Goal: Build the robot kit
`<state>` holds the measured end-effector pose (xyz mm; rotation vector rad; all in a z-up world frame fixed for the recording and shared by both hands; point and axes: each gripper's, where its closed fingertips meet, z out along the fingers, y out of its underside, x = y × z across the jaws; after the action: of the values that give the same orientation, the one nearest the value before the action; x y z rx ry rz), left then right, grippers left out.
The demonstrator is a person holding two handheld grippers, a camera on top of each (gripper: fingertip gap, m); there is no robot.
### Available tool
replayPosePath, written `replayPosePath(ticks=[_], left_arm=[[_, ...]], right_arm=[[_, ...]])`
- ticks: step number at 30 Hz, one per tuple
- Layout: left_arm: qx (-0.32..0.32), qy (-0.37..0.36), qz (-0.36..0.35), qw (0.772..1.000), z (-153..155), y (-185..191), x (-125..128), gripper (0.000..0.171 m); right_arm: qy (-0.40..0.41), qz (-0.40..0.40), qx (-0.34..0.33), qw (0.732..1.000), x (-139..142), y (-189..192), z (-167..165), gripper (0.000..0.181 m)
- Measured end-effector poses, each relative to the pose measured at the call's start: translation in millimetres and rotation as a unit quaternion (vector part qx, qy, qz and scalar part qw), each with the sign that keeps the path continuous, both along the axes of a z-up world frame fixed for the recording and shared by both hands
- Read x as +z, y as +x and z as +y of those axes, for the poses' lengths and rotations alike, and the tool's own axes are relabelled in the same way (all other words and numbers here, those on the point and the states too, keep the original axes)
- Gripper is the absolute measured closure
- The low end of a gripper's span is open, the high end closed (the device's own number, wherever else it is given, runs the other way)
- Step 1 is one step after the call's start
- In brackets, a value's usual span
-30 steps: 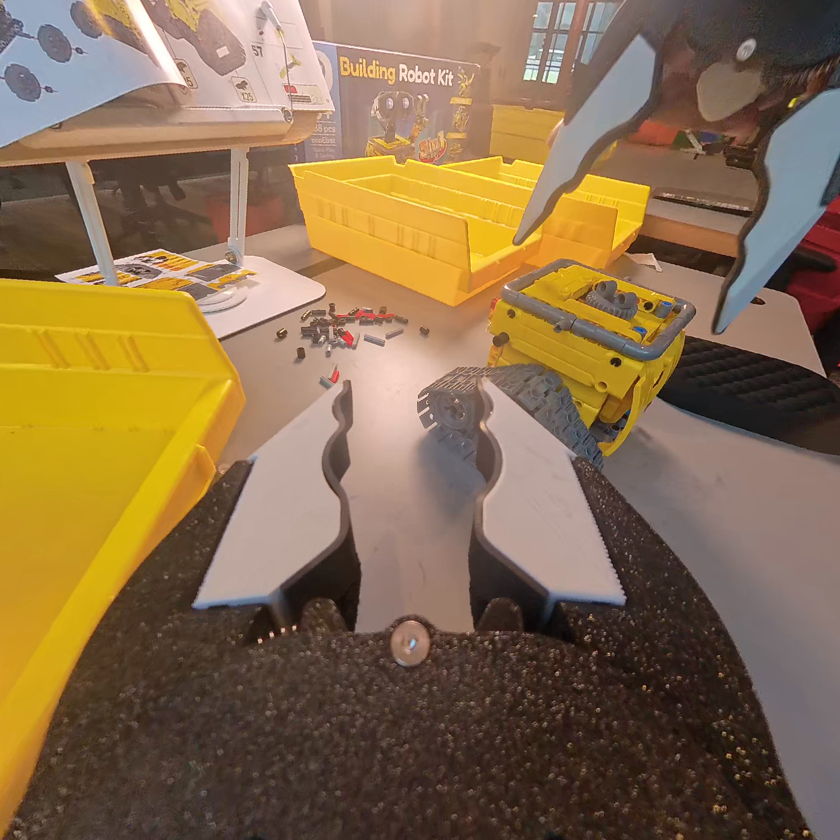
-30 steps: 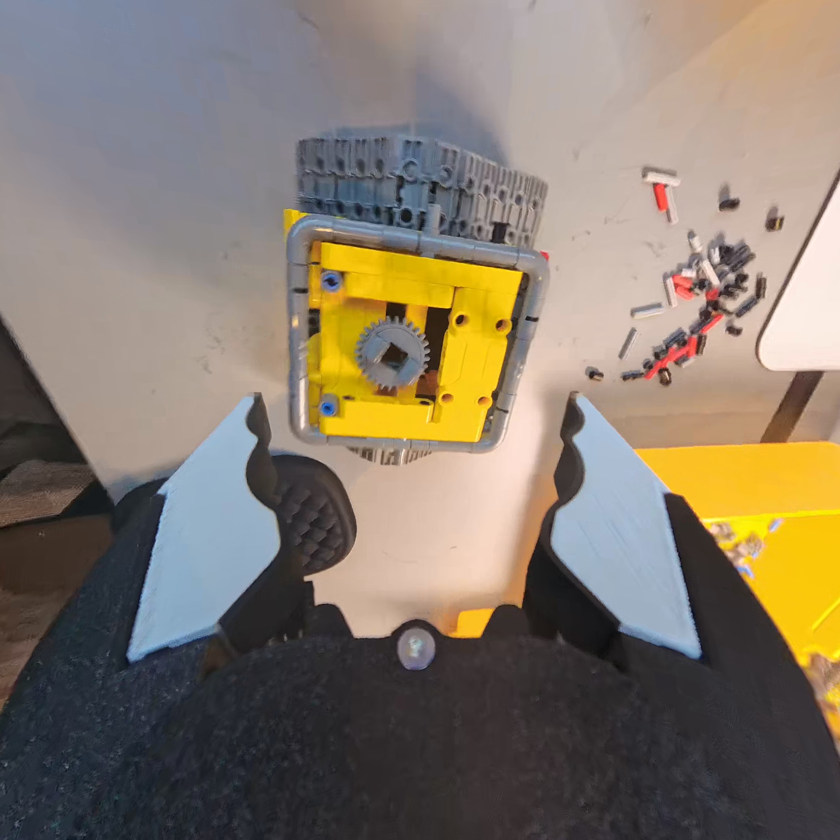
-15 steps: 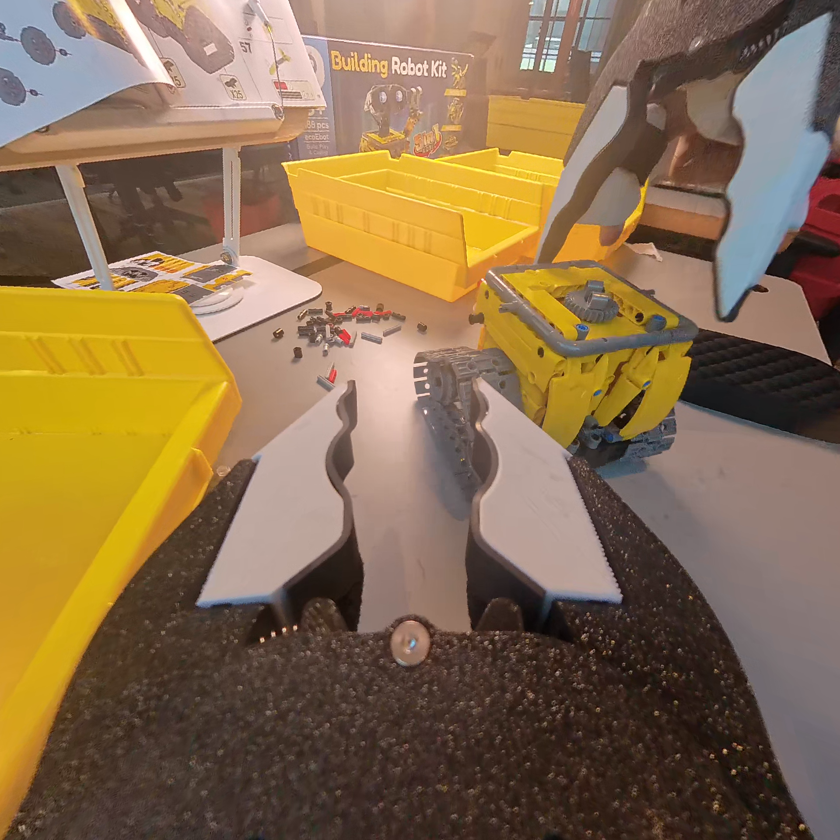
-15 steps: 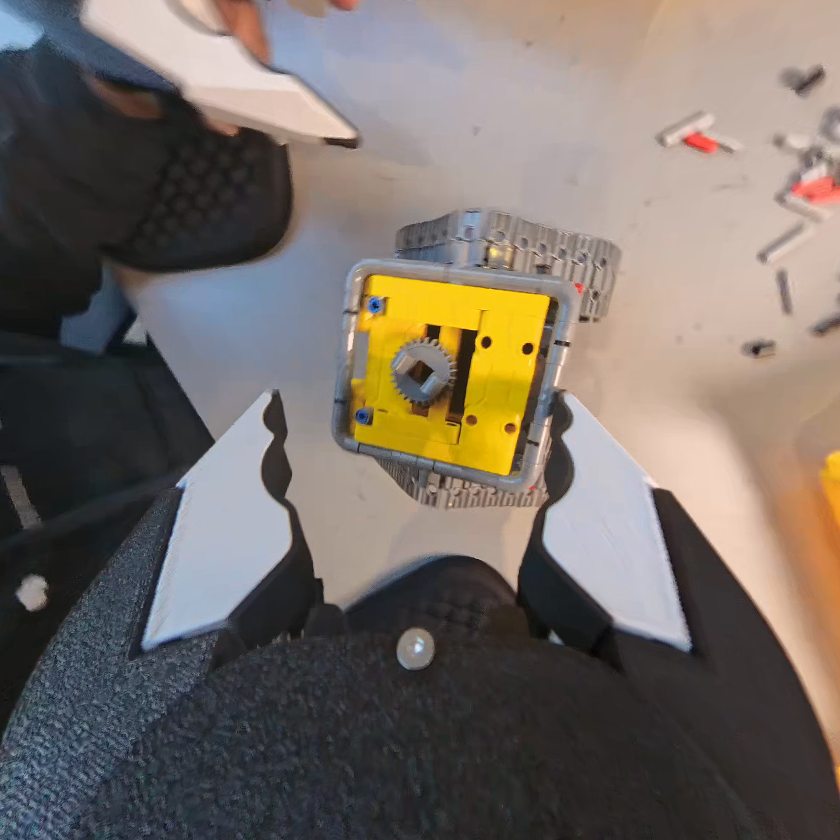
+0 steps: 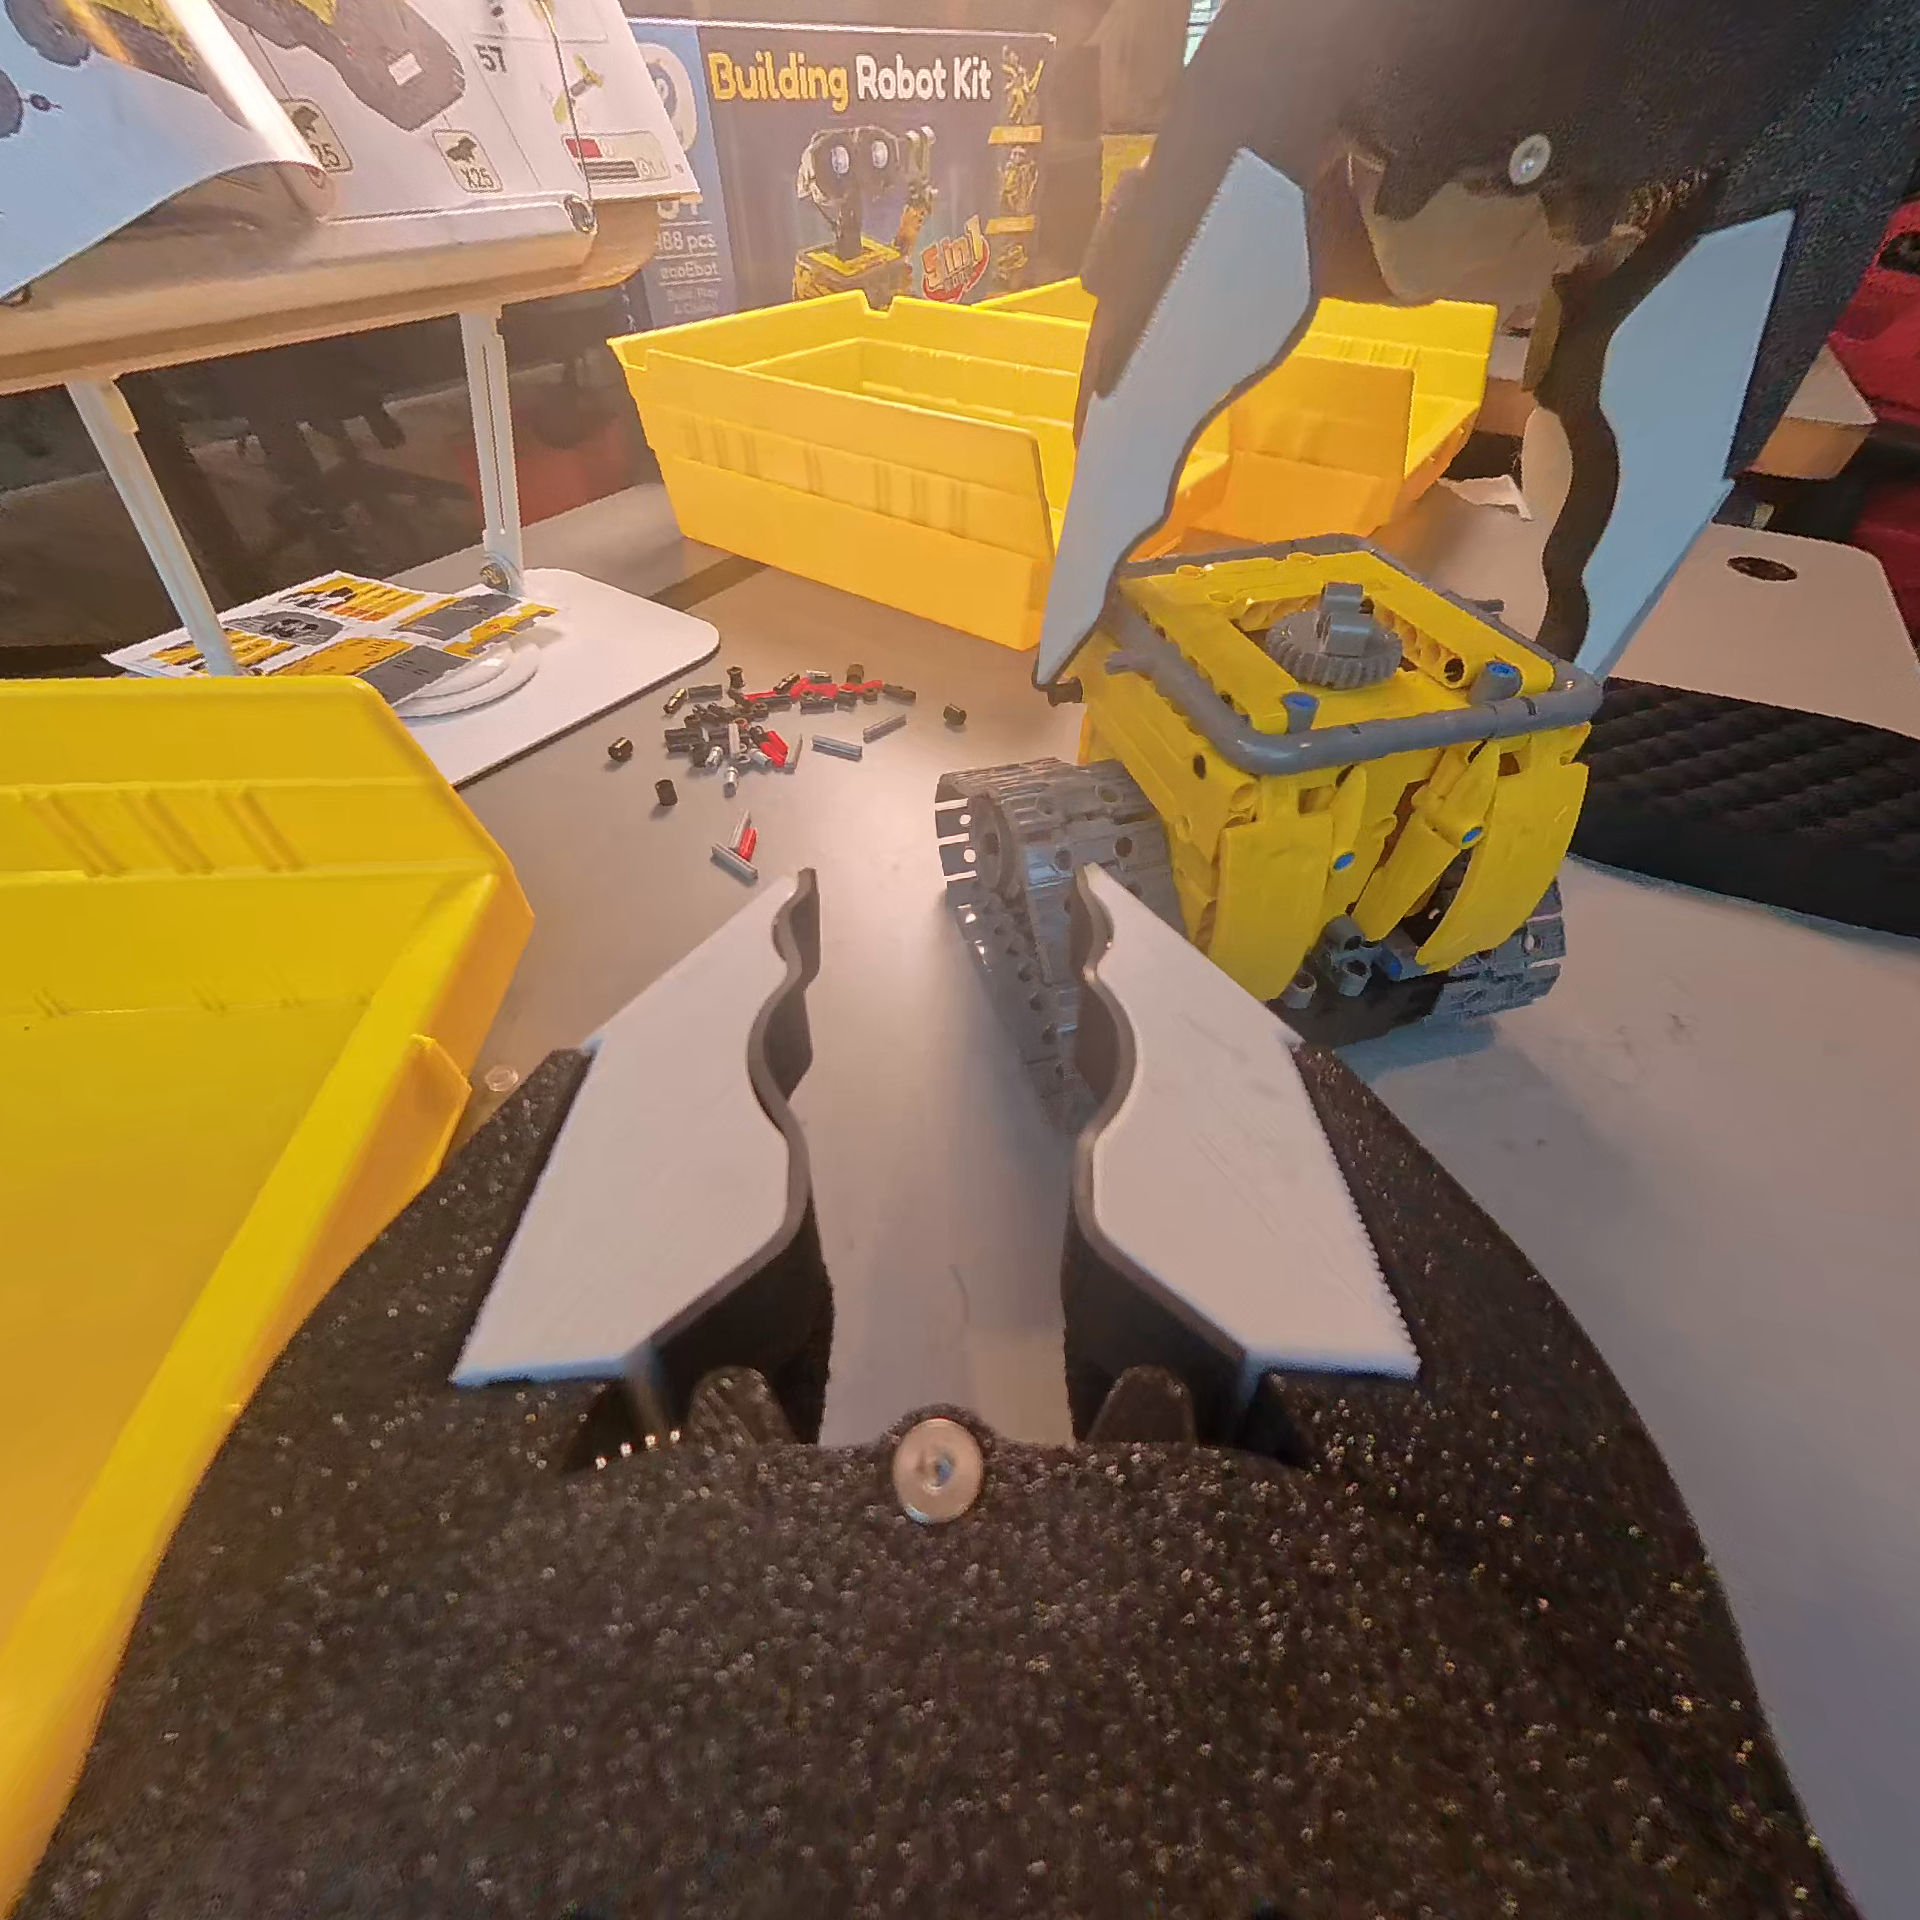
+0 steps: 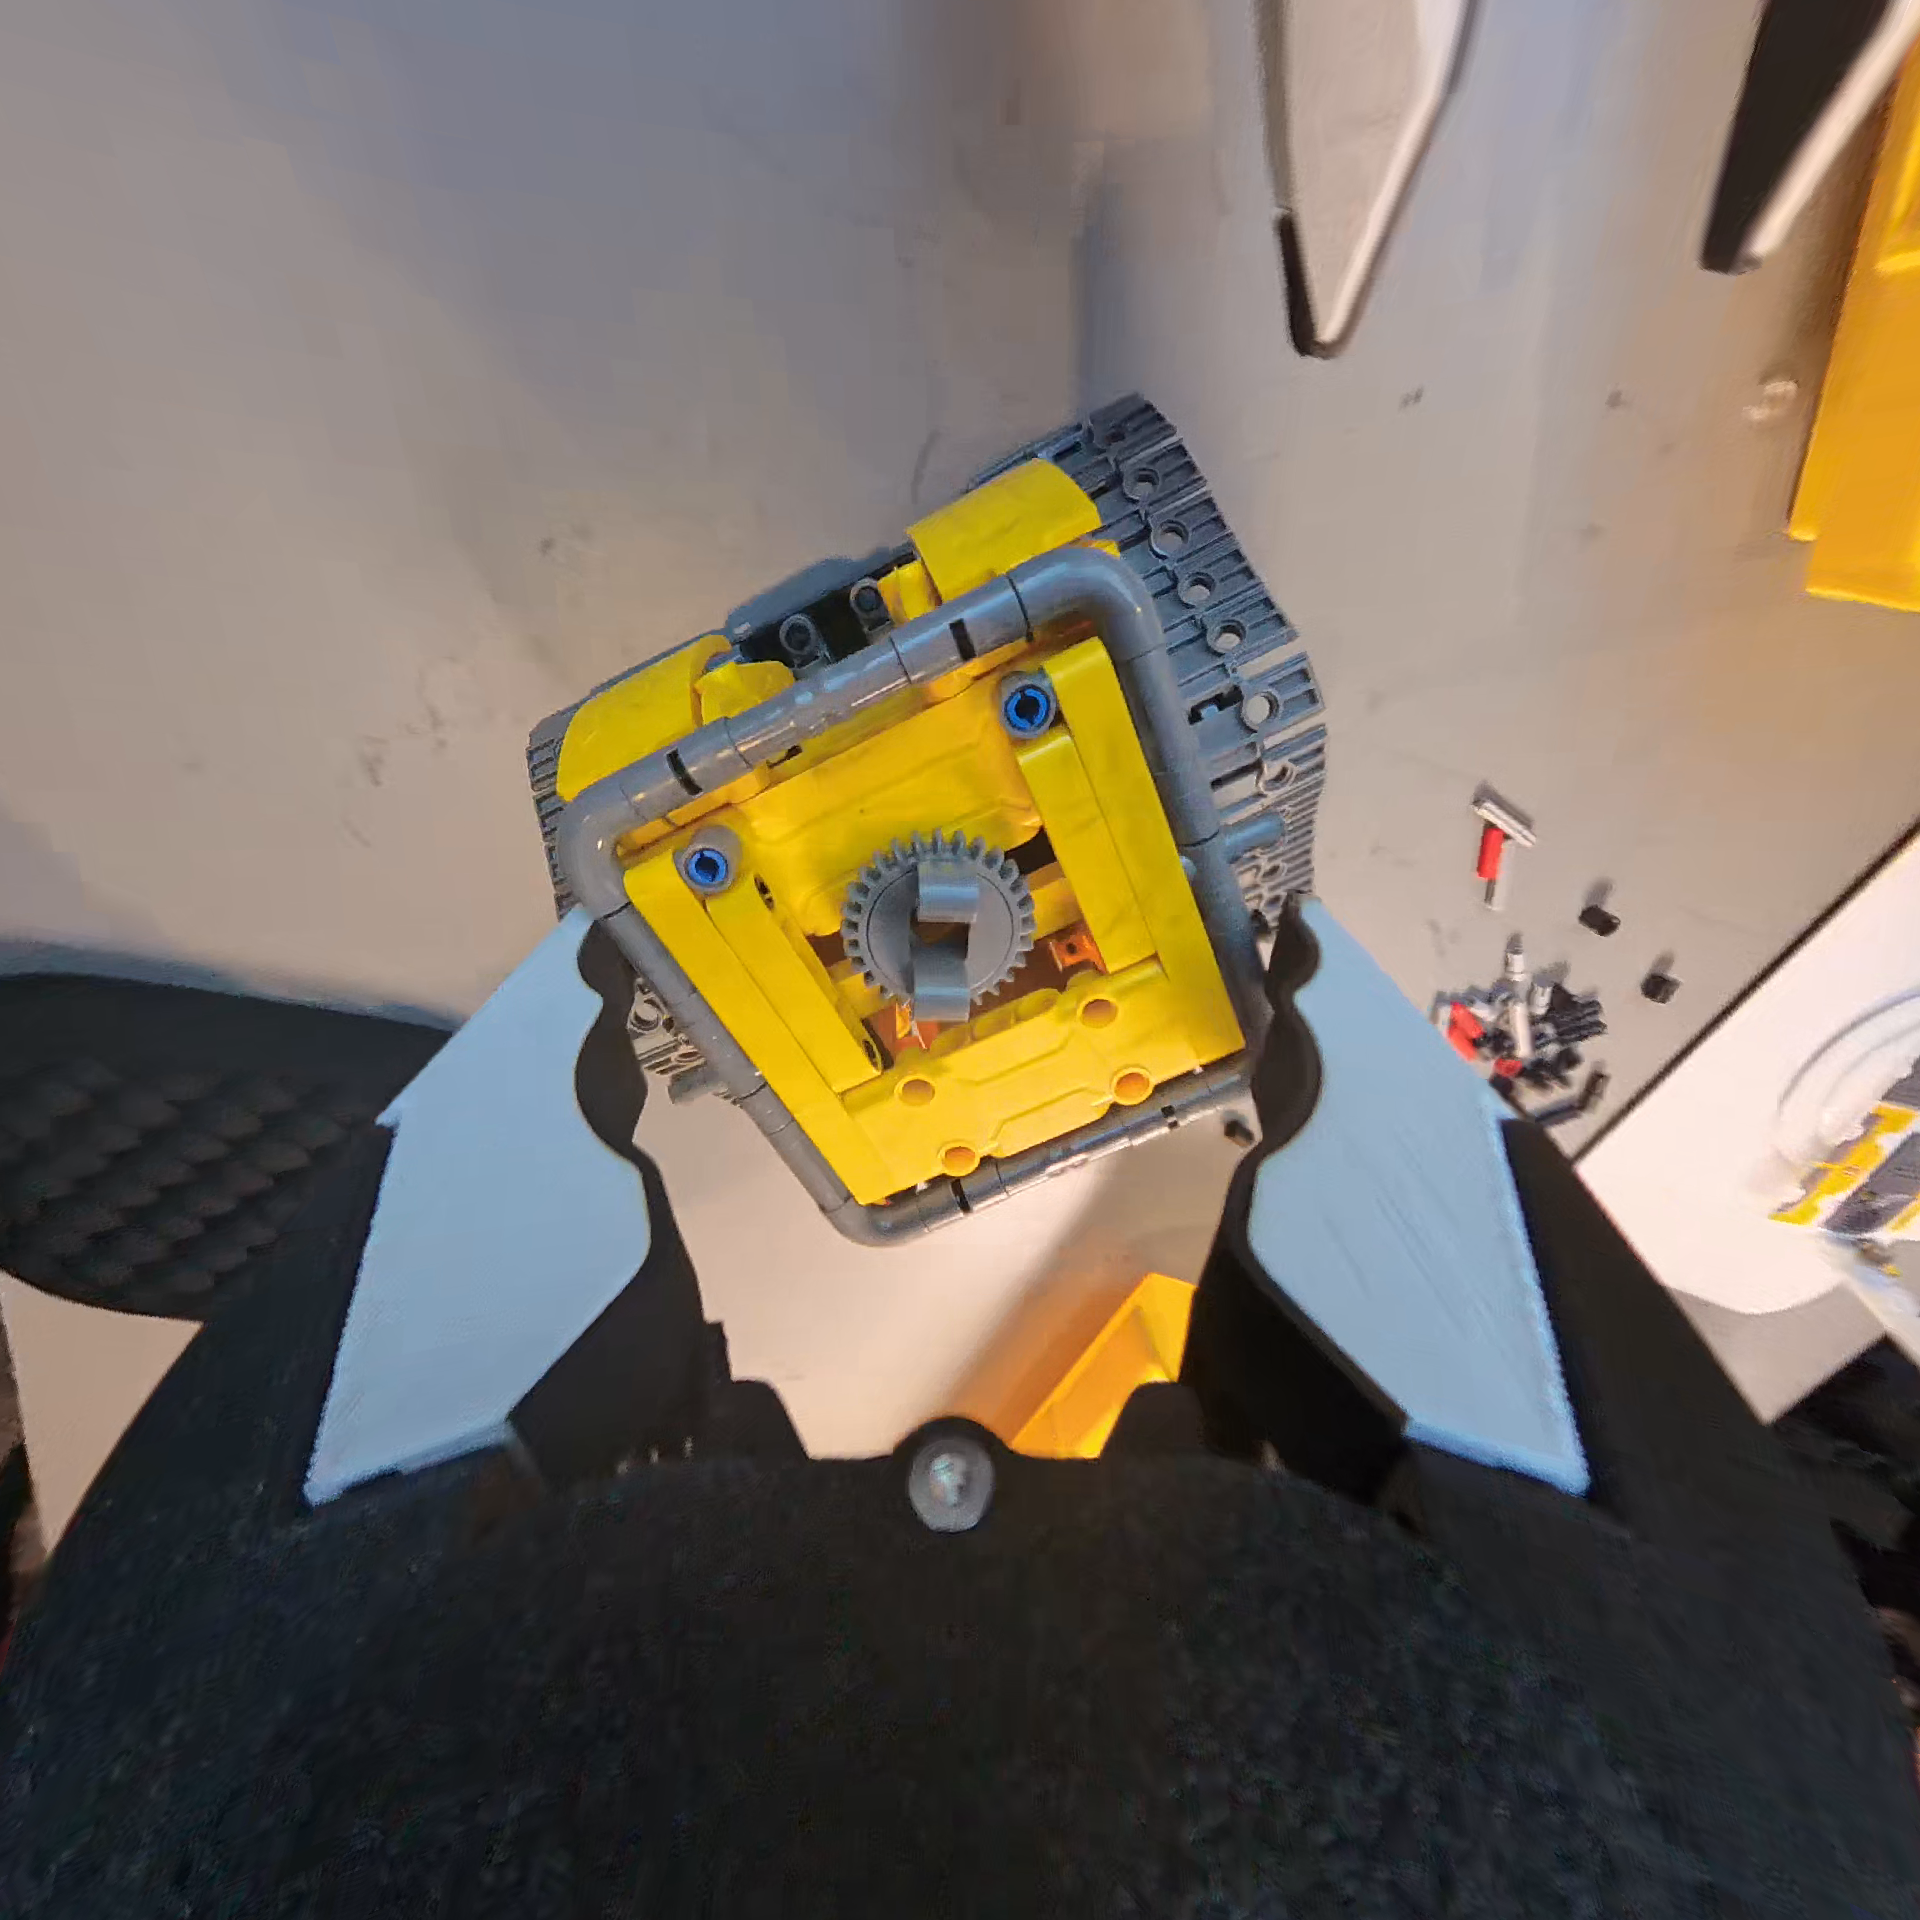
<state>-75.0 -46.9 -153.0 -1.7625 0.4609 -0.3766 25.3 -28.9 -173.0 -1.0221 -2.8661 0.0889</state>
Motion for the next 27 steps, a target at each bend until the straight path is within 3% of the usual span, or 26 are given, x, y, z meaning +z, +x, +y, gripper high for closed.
replayPosePath(ticks=[4, 7, 9, 13, 16, 19, 21, 23, 25, 27], left_arm=[[-0.002, -0.005, -0.009, 1.000, 1, -1, 0, 0.125], [-0.003, -0.005, -0.009, 1.000, 1, -1, 0, 0.125], [-0.001, -0.001, -0.004, 1.000, 1, 0, 0, 0.125], [0.005, 0.007, -0.006, 1.000, 0, -3, 4, 0.123], [0.010, 0.014, -0.011, 1.000, 0, -5, 7, 0.120], [0.020, 0.023, -0.013, 0.999, 1, -8, 10, 0.116], [0.031, 0.027, -0.015, 0.999, 2, -12, 11, 0.110], [0.045, 0.038, -0.016, 0.998, 4, -14, 15, 0.104], [0.055, 0.050, -0.018, 0.997, 4, -16, 20, 0.103], [0.066, 0.062, -0.018, 0.996, 4, -18, 23, 0.105]], right_arm=[[-0.009, 0.000, -0.140, 0.990, 1, -1, 15, 0.062], [-0.028, 0.030, -0.300, 0.953, 2, -7, 31, 0.061], [-0.036, 0.050, -0.346, 0.936, 3, -12, 41, 0.062], [-0.038, 0.082, -0.322, 0.943, 2, -21, 44, 0.063], [-0.070, 0.141, -0.262, 0.952, 11, -30, 36, 0.064], [-0.146, 0.265, -0.213, 0.929, 42, -40, 25, 0.052], [-0.183, 0.365, -0.206, 0.889, 72, -45, 28, 0.051], [-0.217, 0.464, -0.209, 0.833, 105, -46, 36, 0.055], [-0.248, 0.564, -0.218, 0.757, 140, -41, 54, 0.066], [-0.264, 0.667, -0.217, 0.662, 176, -29, 79, 0.090]])
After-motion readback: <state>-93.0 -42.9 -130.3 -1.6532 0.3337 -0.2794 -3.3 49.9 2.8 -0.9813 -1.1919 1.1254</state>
